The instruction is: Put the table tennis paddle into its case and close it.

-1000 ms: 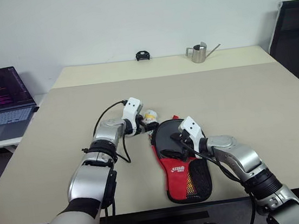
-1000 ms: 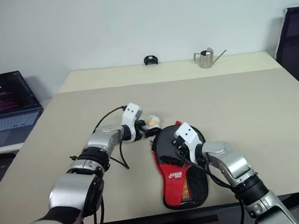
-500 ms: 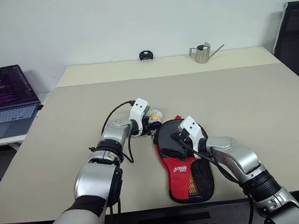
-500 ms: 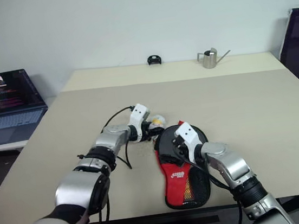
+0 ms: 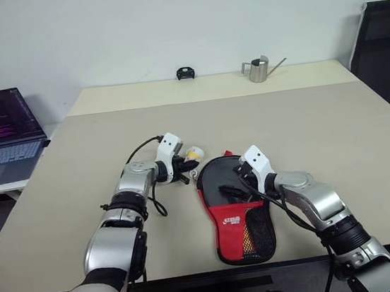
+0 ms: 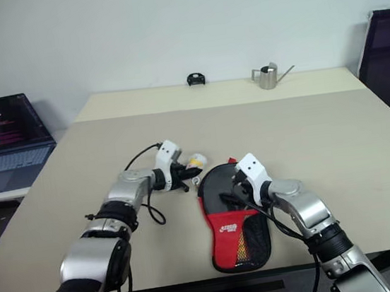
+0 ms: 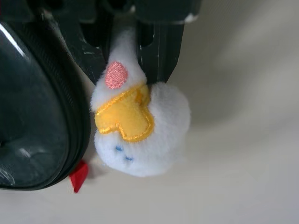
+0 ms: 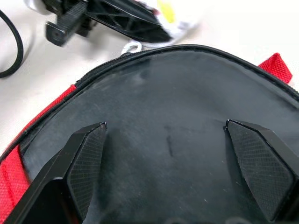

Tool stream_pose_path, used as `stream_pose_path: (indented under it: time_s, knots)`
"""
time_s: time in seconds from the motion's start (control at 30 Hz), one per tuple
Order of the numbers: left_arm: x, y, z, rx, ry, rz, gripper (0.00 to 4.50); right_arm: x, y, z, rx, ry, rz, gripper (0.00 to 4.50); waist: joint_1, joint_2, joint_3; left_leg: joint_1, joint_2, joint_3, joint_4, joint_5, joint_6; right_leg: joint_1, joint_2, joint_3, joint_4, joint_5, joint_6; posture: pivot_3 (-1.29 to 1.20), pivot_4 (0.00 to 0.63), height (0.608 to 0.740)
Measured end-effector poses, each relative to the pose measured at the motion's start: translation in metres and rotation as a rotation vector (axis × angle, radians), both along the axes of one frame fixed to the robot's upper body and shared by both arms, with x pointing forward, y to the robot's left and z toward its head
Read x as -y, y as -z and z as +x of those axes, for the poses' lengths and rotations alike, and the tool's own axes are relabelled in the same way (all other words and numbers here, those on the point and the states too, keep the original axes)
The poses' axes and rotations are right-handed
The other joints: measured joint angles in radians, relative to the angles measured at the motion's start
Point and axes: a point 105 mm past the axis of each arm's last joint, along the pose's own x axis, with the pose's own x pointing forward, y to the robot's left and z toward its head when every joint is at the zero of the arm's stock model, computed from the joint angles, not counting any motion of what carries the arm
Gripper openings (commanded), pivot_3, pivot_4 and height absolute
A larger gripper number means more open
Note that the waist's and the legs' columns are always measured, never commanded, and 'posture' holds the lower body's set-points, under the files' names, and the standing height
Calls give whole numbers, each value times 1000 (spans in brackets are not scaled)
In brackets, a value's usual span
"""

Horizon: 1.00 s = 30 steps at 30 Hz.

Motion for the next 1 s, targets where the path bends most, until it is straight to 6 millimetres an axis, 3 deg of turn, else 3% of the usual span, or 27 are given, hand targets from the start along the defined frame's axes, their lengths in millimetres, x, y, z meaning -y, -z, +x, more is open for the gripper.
stream_pose_path:
  time_s: [0.13,0.27,0.43,0.83,1.0]
  knots:
    - [4,-18,1,34,13,-30,196,-1,3,-3,4,-3,-16,4500,2,-2,-1,1,0,0,1,0,0,1,0,0,1,0,0,0,150,740]
    - [14,-23,1,36,38,-36,196,-8,5,-6,6,-20,-22,4500,2,-2,-2,2,0,0,0,0,0,1,0,0,3,0,0,0,150,740]
    - [30,-23,4,34,79,9,196,-13,8,-7,0,-29,-21,4500,-1,-3,-2,4,0,1,0,0,0,1,1,0,3,0,0,0,150,740]
    - [35,2,22,75,-64,198,195,-29,11,-13,0,-53,0,4500,0,-4,-3,4,0,1,0,0,0,2,1,0,4,0,0,0,150,740]
    - [47,-14,33,150,-158,180,194,-31,13,-12,0,-55,3,4500,0,-6,-4,5,0,1,0,0,0,2,1,-1,4,0,0,0,150,740]
